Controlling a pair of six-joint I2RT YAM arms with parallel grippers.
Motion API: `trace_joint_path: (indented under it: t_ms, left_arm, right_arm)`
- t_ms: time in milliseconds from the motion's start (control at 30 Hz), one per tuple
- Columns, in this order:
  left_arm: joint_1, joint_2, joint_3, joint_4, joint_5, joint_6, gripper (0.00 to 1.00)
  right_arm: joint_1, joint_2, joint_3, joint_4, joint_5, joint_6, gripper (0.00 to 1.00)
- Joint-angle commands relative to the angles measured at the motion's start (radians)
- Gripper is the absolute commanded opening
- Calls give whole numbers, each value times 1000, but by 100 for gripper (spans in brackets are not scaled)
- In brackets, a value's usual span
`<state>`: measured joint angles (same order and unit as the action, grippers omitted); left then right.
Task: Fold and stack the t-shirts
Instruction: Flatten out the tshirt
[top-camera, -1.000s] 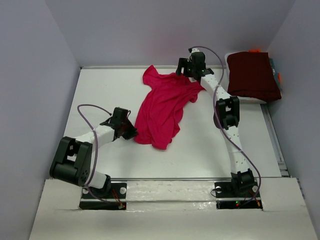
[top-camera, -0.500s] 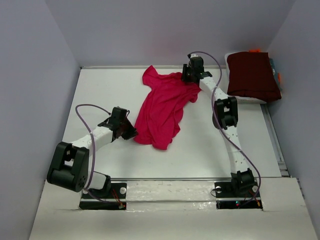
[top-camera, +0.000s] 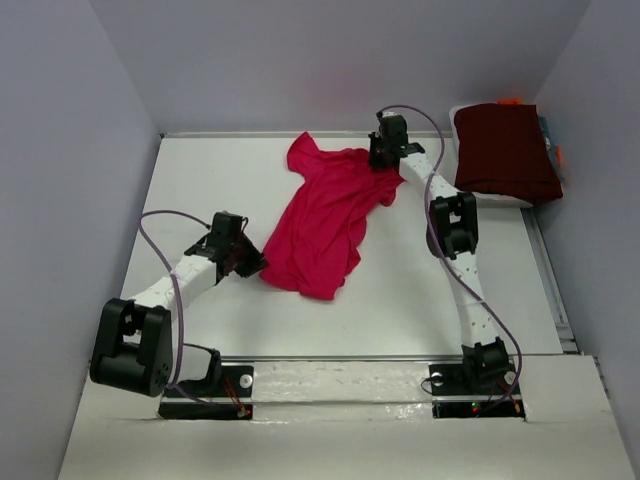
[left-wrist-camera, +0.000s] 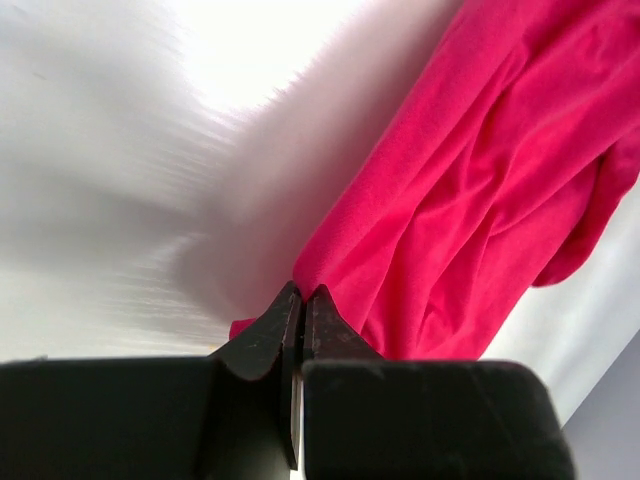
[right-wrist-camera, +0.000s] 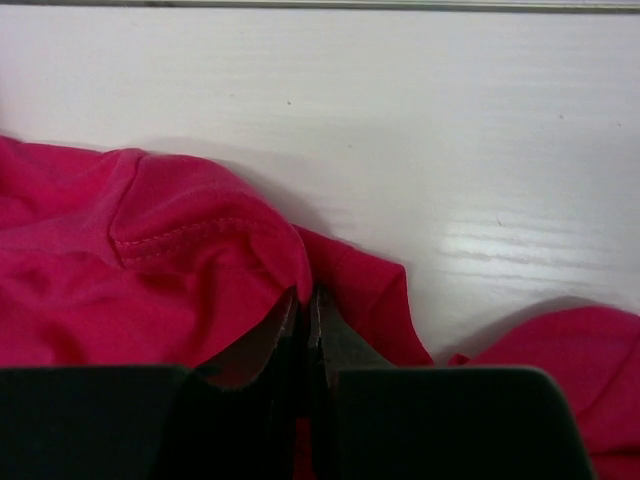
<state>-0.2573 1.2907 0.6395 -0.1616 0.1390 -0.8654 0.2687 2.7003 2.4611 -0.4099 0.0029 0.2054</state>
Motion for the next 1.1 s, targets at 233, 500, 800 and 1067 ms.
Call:
trace_joint_path:
  t_ms: [233,500,800,1067]
  left_arm:
    - [193,-2,127,-33,86,77,6]
    - [250,133,270,-44,139,103,6]
    - [280,315,555,-130,91,132,6]
    - [300,486,759,-177,67,126,6]
  right_arm:
    - [-3,-325,-233,-156,210,-35,7]
    - [-3,-556,-536,-199,218,-20,7]
    - [44,-738,-794,-331,259,23,7]
    - [179,-910,-928,-464,310,104,7]
